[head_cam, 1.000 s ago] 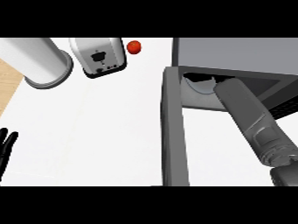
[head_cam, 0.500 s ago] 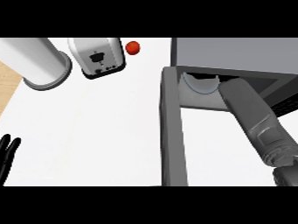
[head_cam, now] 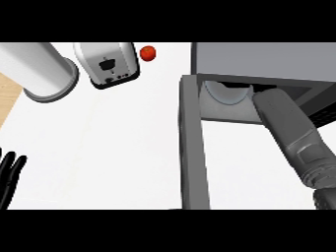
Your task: Pick up the milk, place it into the microwave and close the microwave
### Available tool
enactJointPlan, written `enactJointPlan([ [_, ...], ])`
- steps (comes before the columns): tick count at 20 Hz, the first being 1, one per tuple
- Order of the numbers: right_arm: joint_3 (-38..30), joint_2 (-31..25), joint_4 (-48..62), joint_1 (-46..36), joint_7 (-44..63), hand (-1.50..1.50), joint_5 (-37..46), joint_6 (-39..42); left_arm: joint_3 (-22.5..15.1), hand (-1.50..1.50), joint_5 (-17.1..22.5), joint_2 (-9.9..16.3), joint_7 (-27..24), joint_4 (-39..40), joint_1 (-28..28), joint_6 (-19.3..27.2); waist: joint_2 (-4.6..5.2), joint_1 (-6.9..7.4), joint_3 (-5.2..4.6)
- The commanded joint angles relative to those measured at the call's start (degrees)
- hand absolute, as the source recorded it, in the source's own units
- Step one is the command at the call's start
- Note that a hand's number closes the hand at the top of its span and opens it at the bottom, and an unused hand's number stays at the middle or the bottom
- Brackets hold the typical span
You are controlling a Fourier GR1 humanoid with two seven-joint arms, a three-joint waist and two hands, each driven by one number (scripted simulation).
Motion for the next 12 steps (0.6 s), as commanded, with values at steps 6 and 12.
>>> enactJointPlan([
  [6,-4.95,-2.74,-2.78,4.11,-7.91,-1.50,-4.93,8.37,-4.48,-1.50,-2.92,-1.10,-1.85,0.08,2.29,1.81,-1.08,-1.24,-0.16],
  [12,-5.93,-2.38,-2.54,3.75,-6.46,-1.50,-6.34,14.91,-2.68,-1.50,-1.87,-1.11,0.18,-2.62,3.71,0.84,-1.68,-2.15,-0.27],
])
